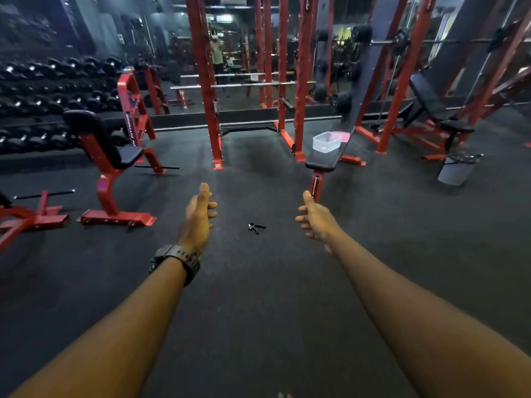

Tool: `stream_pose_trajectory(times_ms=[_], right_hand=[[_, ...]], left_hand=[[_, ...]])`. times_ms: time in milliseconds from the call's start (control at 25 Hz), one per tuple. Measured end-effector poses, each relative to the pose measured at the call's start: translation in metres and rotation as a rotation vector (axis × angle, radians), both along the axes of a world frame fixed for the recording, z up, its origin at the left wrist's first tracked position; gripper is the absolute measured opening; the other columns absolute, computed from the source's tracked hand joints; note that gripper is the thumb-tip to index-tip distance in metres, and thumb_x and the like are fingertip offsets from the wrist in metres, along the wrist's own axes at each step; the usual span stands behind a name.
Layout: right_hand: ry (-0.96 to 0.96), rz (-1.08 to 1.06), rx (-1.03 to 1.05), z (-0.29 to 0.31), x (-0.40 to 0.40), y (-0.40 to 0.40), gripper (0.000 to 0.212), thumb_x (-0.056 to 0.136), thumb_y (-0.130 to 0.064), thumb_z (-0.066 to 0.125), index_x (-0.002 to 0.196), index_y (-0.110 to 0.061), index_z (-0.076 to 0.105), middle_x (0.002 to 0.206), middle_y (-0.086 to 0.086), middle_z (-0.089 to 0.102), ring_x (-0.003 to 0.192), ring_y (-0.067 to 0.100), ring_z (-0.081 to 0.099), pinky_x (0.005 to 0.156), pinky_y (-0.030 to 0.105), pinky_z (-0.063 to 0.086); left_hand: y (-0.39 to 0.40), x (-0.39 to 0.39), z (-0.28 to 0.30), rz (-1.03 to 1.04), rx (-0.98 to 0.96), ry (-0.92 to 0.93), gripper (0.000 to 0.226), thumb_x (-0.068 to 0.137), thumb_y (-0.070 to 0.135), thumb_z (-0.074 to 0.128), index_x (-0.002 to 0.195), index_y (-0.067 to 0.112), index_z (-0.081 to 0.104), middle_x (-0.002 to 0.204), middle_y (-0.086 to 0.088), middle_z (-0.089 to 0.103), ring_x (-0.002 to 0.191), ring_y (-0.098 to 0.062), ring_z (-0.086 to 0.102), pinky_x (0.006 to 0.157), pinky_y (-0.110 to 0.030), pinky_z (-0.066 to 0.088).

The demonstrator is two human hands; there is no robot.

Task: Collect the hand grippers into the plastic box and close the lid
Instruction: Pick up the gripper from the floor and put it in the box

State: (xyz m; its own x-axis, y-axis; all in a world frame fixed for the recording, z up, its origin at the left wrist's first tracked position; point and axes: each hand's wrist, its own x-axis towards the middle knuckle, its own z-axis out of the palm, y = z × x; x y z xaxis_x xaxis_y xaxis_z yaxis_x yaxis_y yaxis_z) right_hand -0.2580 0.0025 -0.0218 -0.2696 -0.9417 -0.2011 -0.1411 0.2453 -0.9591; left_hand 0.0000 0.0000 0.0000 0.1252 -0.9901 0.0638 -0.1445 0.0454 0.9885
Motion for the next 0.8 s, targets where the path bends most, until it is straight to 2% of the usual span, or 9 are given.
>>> stream_pose_trajectory(times_ms=[80, 240, 520, 680, 800], right_hand=[[-0.01, 0.001, 0.047, -0.01, -0.008, -0.063, 0.058, 0.096, -0.066, 0.034, 0.105, -0.016, 0.061, 0.094, 0.003, 0.066, 0.077, 0.016, 0.054, 0.064, 0.03, 0.043], [0.039, 0.048, 0.147, -0.022, -0.019, -0.189, 0.057, 0.097, -0.066, 0.033, 0.107, -0.017, 0.061, 0.1, 0.004, 0.068, 0.083, 0.017, 0.059, 0.072, 0.034, 0.047], [0.1, 0.05, 0.209, -0.056, -0.023, -0.403, 0.06, 0.096, -0.068, 0.033, 0.111, -0.018, 0.062, 0.101, 0.003, 0.069, 0.089, 0.018, 0.061, 0.077, 0.036, 0.05], [0.084, 0.011, 0.279, -0.08, -0.017, -0.511, 0.056, 0.096, -0.067, 0.034, 0.106, -0.019, 0.061, 0.097, 0.001, 0.068, 0.086, 0.016, 0.06, 0.075, 0.035, 0.048], [0.086, 0.009, 0.318, -0.091, -0.017, -0.595, 0.058, 0.097, -0.067, 0.032, 0.11, -0.018, 0.061, 0.098, 0.0, 0.067, 0.087, 0.016, 0.059, 0.078, 0.036, 0.048]], left_hand=[[-0.06, -0.015, -0.004, 0.016, 0.019, 0.028, 0.066, 0.091, 0.074, 0.031, 0.127, 0.024, 0.053, 0.12, -0.002, 0.061, 0.113, -0.023, 0.06, 0.101, -0.046, 0.047], [-0.185, -0.036, -0.008, 0.022, 0.081, 0.04, 0.077, 0.083, 0.075, 0.032, 0.131, 0.019, 0.053, 0.123, -0.005, 0.061, 0.113, -0.023, 0.06, 0.101, -0.045, 0.047], [-0.4, -0.044, -0.051, 0.008, 0.126, 0.074, 0.079, 0.082, 0.075, 0.032, 0.134, 0.018, 0.052, 0.116, 0.001, 0.062, 0.111, -0.02, 0.06, 0.102, -0.047, 0.047], [-0.52, -0.037, -0.071, -0.029, 0.205, 0.07, 0.071, 0.081, 0.076, 0.032, 0.124, 0.024, 0.055, 0.111, 0.002, 0.063, 0.109, -0.023, 0.061, 0.1, -0.049, 0.048], [-0.612, -0.03, -0.082, -0.029, 0.254, 0.055, 0.07, 0.08, 0.077, 0.032, 0.122, 0.025, 0.055, 0.112, 0.001, 0.063, 0.112, -0.025, 0.061, 0.102, -0.051, 0.048]])
